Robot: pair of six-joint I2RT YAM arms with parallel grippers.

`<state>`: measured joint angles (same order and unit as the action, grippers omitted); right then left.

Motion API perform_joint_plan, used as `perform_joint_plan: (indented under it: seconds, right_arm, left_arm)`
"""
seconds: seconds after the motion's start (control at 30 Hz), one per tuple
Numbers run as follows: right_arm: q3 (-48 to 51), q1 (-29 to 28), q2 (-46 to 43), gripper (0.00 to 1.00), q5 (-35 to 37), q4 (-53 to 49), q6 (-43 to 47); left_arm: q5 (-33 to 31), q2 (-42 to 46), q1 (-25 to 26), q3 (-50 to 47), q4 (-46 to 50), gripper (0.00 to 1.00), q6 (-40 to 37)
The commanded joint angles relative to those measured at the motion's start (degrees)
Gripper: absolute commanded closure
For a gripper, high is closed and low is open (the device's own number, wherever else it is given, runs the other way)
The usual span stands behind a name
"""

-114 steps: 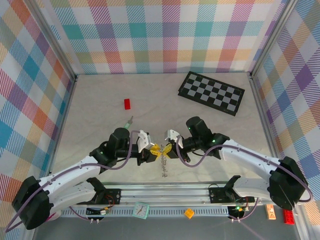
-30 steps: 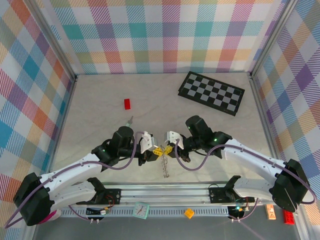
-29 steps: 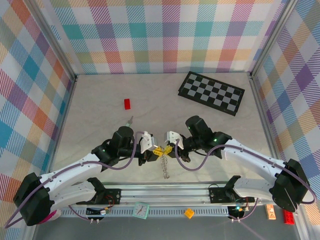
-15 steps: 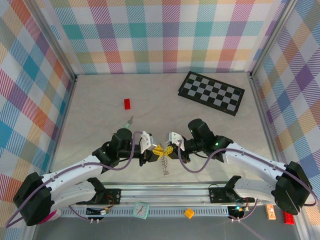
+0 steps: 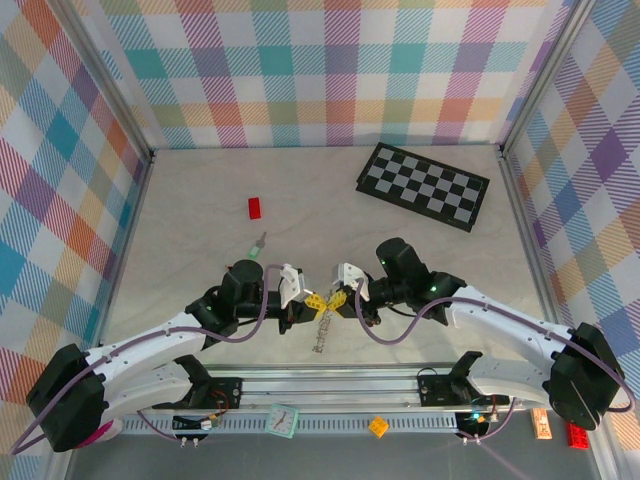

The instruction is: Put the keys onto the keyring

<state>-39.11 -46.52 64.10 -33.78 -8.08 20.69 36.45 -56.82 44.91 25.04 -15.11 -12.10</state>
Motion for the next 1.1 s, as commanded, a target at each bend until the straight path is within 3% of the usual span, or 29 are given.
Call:
perform_joint_plan:
  seconds: [0.0, 0.13, 0.5, 0.73, 0.83, 0.93, 1.07]
  right_arm:
    - [-2.2, -0.6, 1.6, 0.74, -0.8, -4.6, 3.5]
    - [-2.6, -0.7, 2.3, 0.70, 1.3, -5.5, 4.6]
    - [-4.0, -1.1, 4.7, 0.72, 2.2, -3.8, 5.3]
    - [-3.7, -1.4, 5.3, 0.83, 1.2, -2.4, 4.9]
    - [-3.3, -1.4, 5.1, 0.99, 1.4, -1.8, 4.8]
    - [-2.7, -1.4, 4.6, 1.00, 2.1, -2.1, 5.4]
    - [-1.9, -1.4, 4.0, 1.00, 2.6, -2.0, 5.6]
  left_arm:
    - [-1.4, 0.1, 0.7, -0.5, -1.5, 1.00, -2.8]
    - [-1.9, 0.2, 0.7, 0.2, 0.0, 1.00, -6.2]
    - [0.9, -2.2, 0.9, 2.0, 1.3, 1.00, -9.9]
    - [1.6, -3.4, 0.9, 2.8, 1.3, 1.00, -9.5]
    - [1.1, -3.9, 1.0, 2.9, 1.5, 1.00, -8.9]
    - [-0.9, -3.0, 0.9, 2.0, 1.1, 0.77, -7.9]
    - [-3.7, 0.7, 0.9, -2.4, -3.8, 0.67, -4.3]
